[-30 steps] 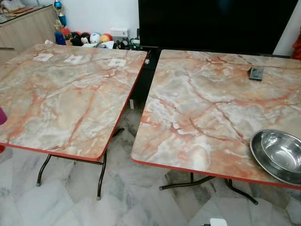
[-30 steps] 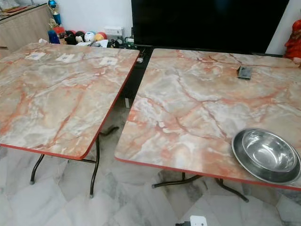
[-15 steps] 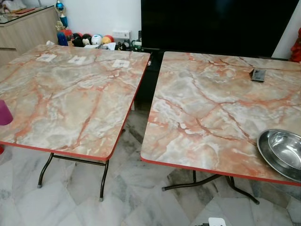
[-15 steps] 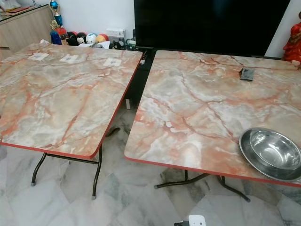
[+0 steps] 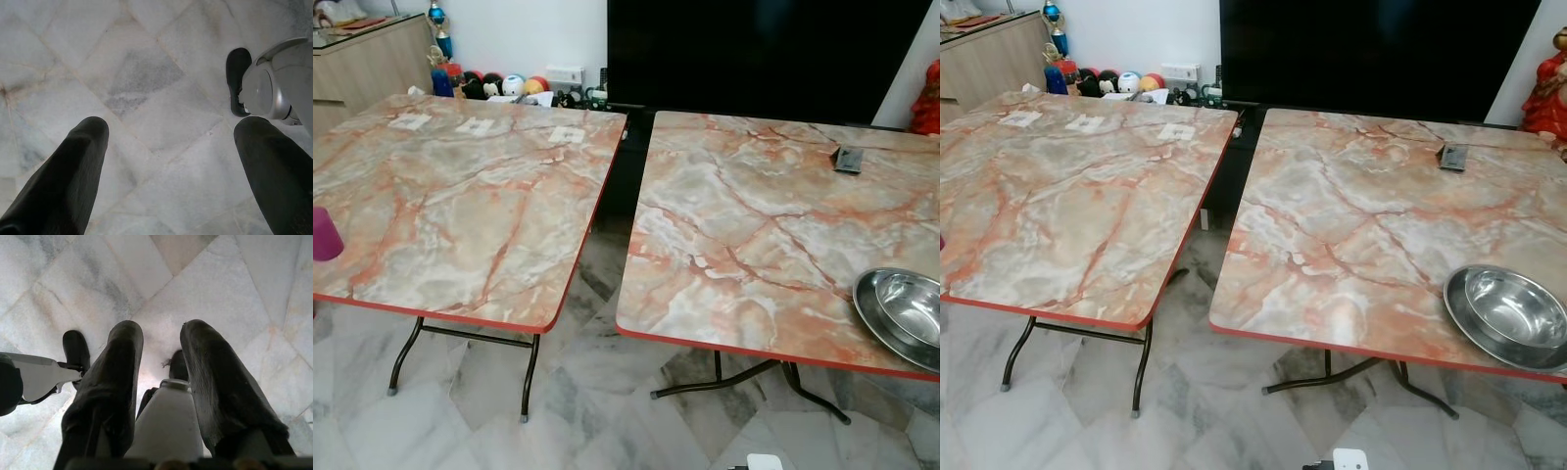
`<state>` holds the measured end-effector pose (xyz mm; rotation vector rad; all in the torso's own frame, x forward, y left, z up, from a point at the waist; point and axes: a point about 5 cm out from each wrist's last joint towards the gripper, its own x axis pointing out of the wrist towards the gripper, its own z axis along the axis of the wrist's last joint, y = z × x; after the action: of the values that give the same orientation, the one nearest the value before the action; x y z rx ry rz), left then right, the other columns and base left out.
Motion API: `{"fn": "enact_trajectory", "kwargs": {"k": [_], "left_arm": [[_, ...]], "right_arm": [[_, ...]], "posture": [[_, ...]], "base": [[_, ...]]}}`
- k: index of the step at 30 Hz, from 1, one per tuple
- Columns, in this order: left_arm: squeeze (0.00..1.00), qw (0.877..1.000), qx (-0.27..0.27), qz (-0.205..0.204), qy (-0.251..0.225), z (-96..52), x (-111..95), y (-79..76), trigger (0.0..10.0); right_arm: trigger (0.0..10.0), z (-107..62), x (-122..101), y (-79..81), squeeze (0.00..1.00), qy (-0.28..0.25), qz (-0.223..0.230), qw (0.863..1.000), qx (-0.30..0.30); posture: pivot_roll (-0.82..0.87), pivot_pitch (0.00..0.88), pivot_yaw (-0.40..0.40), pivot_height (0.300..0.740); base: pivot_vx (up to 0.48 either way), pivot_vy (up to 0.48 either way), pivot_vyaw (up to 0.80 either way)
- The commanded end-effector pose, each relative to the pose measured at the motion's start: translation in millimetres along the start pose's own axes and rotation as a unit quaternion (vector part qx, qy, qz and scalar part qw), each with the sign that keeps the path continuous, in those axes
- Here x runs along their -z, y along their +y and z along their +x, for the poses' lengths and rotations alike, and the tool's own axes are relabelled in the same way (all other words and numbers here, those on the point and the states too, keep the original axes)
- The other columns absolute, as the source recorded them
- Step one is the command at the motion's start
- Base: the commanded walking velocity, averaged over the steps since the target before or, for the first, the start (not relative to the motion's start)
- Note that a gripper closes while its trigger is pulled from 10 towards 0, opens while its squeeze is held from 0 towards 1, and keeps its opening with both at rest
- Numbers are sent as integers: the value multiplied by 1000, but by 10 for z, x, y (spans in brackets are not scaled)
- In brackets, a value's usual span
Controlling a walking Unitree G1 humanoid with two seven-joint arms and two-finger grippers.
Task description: Setting the table
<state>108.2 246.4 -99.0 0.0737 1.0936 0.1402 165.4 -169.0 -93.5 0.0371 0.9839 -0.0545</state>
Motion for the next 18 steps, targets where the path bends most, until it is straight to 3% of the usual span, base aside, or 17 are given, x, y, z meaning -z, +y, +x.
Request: {"fn": "enact_trajectory", "kwargs": {"k": [1, 18], "left_arm": [[0, 1000, 2, 5, 10, -7, 47, -6, 10000], [0, 1000, 1, 5, 8, -6, 34, 2, 10000]], "right_arm": [[10000, -10, 54, -20, 0, 10, -1, 1000, 3], [10000, -8, 46, -22, 0, 9, 4, 1000, 6]], "posture": [[21, 29, 23, 740], [24, 55, 23, 740]], "base": [[0, 480, 0], [0, 480, 0]]}}
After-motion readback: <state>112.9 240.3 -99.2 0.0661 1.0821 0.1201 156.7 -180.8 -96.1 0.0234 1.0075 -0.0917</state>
